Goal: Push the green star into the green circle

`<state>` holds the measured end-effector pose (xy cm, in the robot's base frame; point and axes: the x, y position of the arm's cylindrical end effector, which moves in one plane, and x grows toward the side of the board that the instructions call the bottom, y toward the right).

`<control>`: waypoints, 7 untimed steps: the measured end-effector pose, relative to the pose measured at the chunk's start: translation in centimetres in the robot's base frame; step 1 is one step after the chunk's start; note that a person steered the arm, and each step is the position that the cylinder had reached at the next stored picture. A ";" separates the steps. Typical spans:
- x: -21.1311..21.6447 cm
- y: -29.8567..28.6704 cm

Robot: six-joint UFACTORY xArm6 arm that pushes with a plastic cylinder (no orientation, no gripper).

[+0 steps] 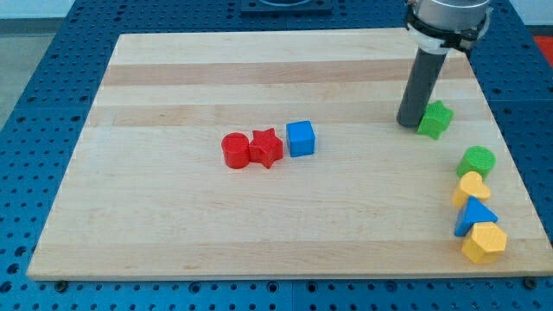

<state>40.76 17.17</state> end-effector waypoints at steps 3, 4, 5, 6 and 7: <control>-3.4 -0.9; -4.9 0.0; -5.0 1.6; -5.0 1.6; -5.0 2.8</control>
<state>35.81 19.95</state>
